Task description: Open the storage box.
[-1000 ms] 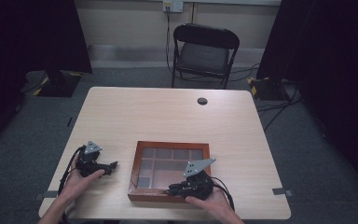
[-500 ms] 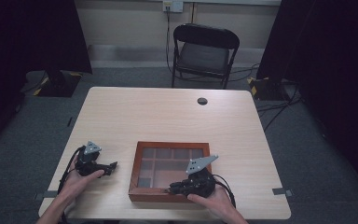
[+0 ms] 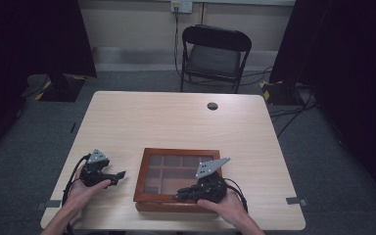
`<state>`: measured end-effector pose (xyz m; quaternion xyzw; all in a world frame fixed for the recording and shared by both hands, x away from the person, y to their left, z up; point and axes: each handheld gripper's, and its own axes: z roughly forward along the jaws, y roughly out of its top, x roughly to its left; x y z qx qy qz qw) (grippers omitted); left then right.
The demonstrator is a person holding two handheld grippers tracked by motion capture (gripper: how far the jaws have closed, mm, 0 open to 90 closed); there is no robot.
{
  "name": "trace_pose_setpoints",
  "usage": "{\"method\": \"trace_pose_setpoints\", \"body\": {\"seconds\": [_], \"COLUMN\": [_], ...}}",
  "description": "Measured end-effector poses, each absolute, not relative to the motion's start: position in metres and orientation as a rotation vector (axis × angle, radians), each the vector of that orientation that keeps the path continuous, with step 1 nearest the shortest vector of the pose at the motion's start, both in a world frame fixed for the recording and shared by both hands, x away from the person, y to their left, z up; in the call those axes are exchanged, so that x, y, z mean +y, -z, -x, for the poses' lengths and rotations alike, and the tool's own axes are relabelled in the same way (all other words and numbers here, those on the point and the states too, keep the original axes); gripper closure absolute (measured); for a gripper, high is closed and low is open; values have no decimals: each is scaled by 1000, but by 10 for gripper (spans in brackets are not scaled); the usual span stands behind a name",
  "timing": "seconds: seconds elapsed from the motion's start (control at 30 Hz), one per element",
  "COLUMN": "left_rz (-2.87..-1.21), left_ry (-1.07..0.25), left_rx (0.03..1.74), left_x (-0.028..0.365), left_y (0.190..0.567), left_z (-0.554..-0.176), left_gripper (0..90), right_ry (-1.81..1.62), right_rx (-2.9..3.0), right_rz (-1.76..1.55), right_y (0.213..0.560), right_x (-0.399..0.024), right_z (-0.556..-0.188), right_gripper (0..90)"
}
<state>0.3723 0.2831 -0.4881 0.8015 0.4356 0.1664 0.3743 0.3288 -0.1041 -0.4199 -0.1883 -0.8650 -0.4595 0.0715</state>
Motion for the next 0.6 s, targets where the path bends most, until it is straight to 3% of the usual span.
{"method": "trace_pose_setpoints", "body": {"seconds": [0.6], "left_rz": [-1986], "left_ry": [-328], "left_rx": [847], "left_x": [253], "left_y": [466], "left_z": [-354], "left_gripper": [165], "right_ry": [1383], "right_rx": [-2606], "right_rz": [562], "right_y": [394], "right_x": [-103], "right_z": [-336], "right_gripper": [830]}}
